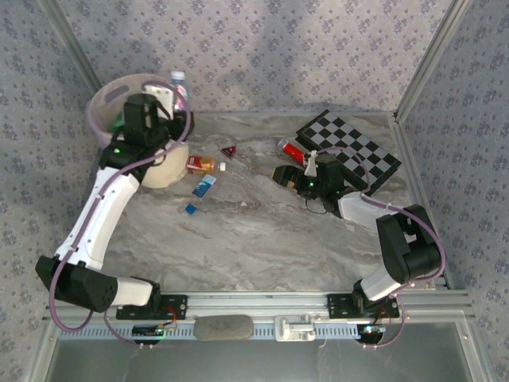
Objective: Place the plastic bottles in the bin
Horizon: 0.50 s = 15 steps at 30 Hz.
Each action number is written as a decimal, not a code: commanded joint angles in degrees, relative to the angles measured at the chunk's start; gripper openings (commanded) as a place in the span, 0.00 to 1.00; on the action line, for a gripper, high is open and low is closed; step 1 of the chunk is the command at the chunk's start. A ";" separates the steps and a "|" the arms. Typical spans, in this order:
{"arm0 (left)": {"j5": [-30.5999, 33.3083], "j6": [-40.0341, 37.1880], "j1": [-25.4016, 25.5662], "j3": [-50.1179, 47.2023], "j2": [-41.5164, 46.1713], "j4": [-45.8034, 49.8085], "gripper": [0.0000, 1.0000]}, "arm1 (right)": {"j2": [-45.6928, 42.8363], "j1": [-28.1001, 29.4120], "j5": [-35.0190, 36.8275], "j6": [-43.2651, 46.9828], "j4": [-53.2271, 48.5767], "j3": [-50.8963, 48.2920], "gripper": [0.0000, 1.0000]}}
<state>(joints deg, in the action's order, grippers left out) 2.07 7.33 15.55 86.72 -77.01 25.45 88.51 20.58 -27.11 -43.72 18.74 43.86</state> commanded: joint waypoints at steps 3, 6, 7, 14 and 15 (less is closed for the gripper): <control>-0.52 -5.65 -7.74 10.56 -4.59 5.35 0.48 | -1.39 -0.18 -2.17 1.05 1.70 -0.35 0.99; -0.83 -7.27 -11.48 15.83 -8.23 7.17 0.48 | -1.89 -0.19 -2.17 1.42 0.93 -0.24 0.99; -0.84 -7.63 -12.42 17.27 -9.37 7.67 0.48 | -2.01 -0.11 -2.15 1.50 0.66 -0.10 0.99; -1.92 -8.66 -15.84 27.08 -17.41 12.02 0.49 | -3.32 -0.10 -1.52 2.31 -1.76 0.51 0.99; -2.10 -8.55 -15.94 27.53 -18.28 12.45 0.49 | -3.58 -0.02 -1.41 2.43 -2.17 0.59 0.99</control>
<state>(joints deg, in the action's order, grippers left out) 1.65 0.19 -0.16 110.93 -94.06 35.07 86.85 20.58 -28.12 -42.76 18.26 43.83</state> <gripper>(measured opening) 0.491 0.990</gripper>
